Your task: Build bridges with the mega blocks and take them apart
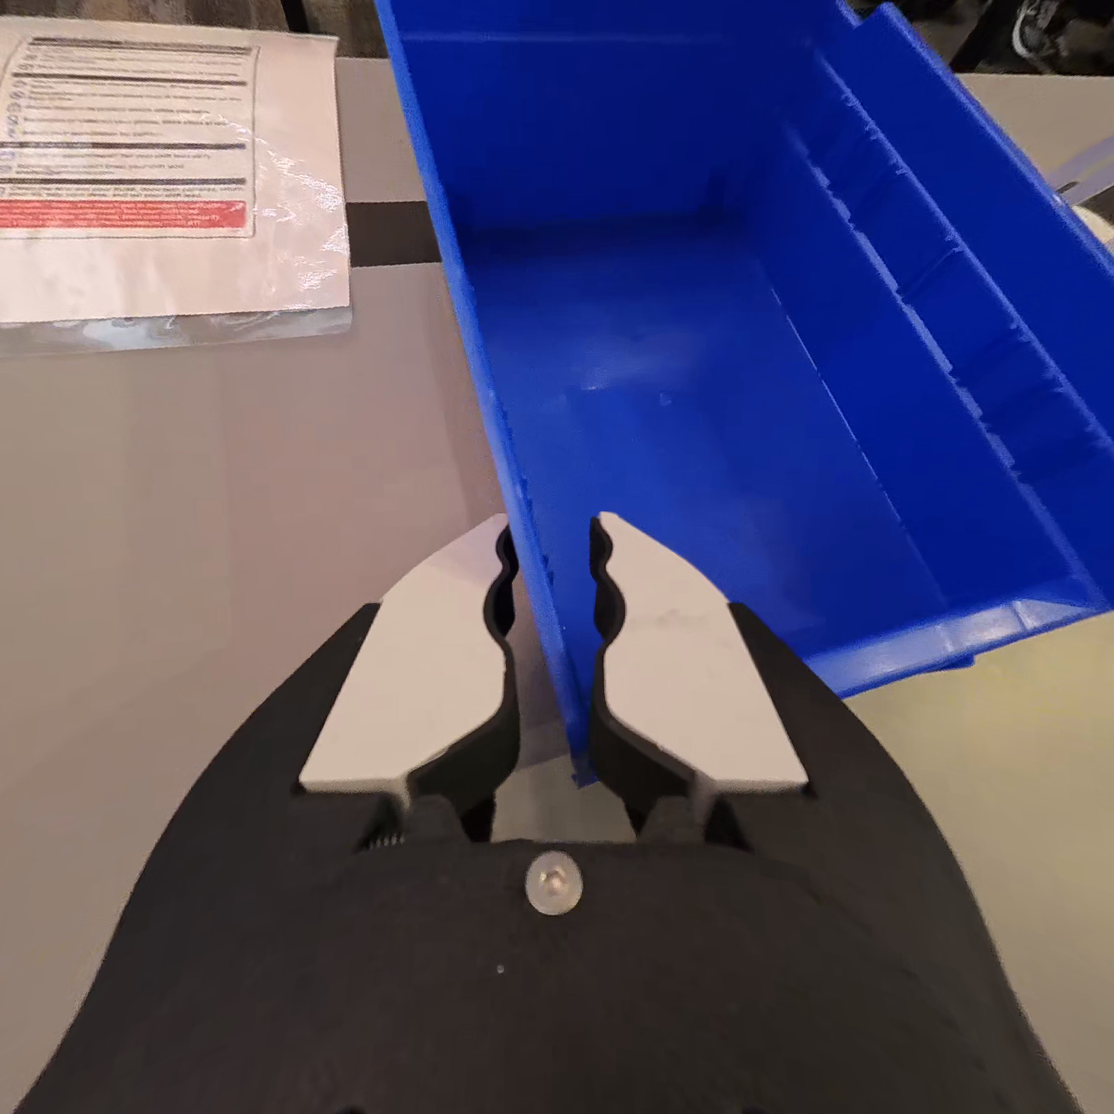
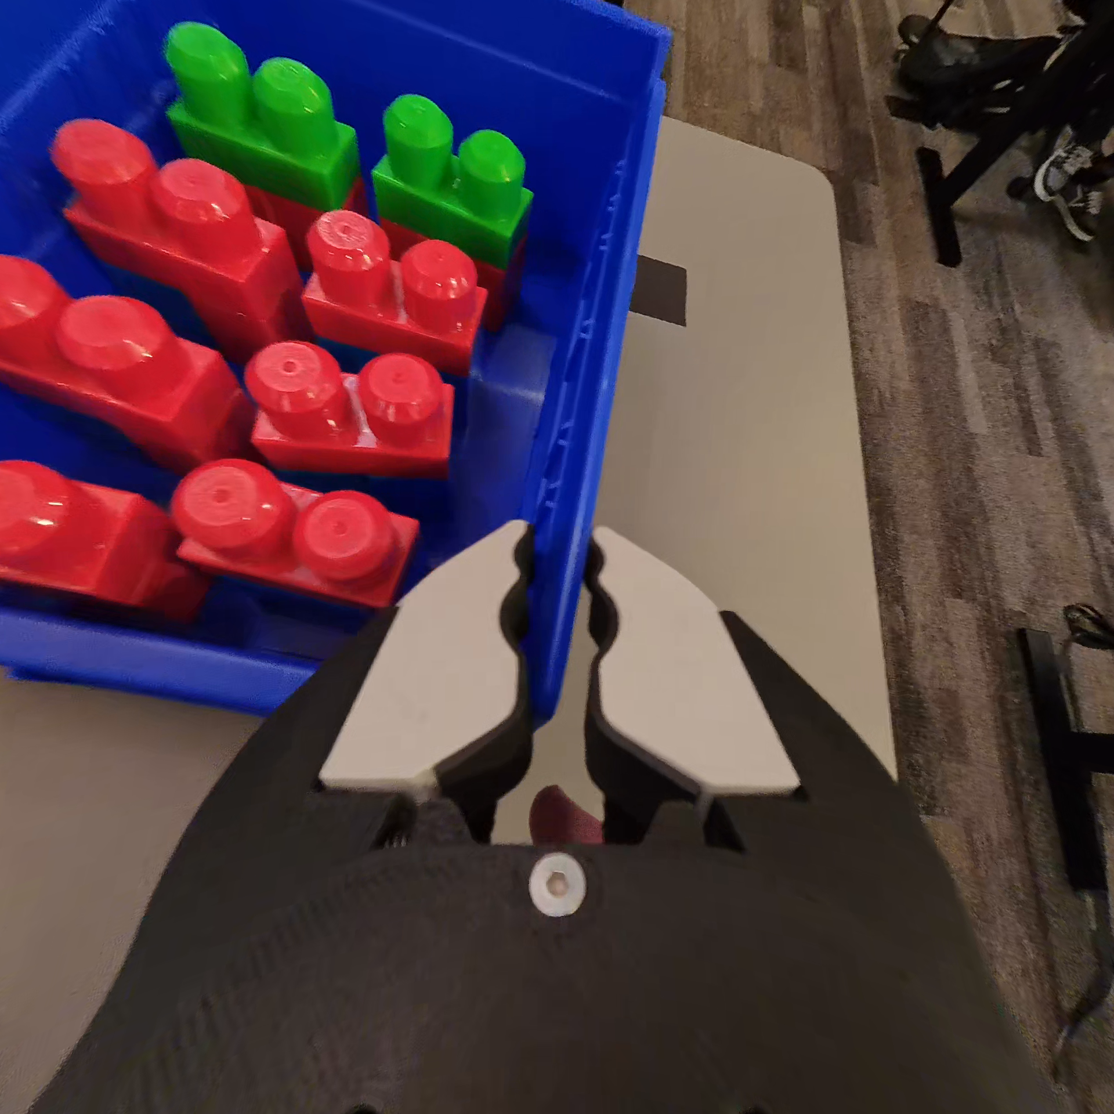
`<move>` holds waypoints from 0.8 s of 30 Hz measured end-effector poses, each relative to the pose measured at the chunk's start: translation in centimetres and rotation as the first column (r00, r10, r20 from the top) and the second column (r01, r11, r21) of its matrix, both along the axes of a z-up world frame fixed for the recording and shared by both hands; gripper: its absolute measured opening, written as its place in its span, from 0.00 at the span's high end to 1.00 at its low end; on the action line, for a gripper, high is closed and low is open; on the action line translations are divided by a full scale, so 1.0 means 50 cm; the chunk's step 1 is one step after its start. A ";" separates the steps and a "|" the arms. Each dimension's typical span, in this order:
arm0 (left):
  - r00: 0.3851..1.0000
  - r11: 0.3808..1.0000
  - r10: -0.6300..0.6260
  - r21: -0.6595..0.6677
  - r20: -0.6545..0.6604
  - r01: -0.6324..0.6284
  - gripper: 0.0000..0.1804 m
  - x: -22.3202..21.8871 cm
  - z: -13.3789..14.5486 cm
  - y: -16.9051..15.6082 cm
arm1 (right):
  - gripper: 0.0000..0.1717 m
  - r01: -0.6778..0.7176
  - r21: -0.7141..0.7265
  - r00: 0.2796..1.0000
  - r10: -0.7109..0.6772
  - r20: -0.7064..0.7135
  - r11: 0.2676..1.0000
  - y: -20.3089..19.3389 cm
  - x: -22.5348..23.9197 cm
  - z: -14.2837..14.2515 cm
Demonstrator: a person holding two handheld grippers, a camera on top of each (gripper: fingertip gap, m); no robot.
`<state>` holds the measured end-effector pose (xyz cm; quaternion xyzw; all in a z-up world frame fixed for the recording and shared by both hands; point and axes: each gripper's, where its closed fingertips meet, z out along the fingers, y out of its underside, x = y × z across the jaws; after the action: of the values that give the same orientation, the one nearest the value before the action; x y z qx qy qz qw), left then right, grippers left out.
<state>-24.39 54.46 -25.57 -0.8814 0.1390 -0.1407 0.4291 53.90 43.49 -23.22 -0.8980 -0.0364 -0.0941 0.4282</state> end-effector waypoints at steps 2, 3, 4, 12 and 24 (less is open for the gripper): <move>0.999 1.000 0.012 -0.006 -0.030 -0.012 0.94 -0.008 0.000 0.005 | 0.95 -0.022 0.011 1.000 0.022 -0.016 1.000 0.009 0.003 -0.009; 0.999 1.000 0.007 -0.008 -0.047 -0.007 0.97 -0.010 0.000 0.008 | 0.96 -0.030 0.026 0.999 0.031 -0.040 0.999 0.014 0.003 -0.011; 0.999 1.000 -0.013 -0.013 -0.041 0.013 0.98 -0.004 -0.001 0.010 | 0.96 -0.038 0.038 0.998 0.040 -0.054 0.999 0.018 0.004 -0.011; 0.999 1.000 -0.009 -0.024 0.051 0.010 0.98 -0.001 0.002 0.009 | 0.96 -0.093 0.065 0.986 0.101 -0.130 0.994 0.051 0.003 -0.031; 0.999 1.000 -0.001 0.013 0.040 0.000 0.97 -0.037 0.108 -0.036 | 0.97 -0.208 -0.022 0.957 0.199 -0.212 0.978 -0.002 -0.004 0.018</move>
<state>-26.23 52.66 -20.17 -0.8755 0.1317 -0.1574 0.4375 53.68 43.38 -22.33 -0.9036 -0.0854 0.0457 0.4174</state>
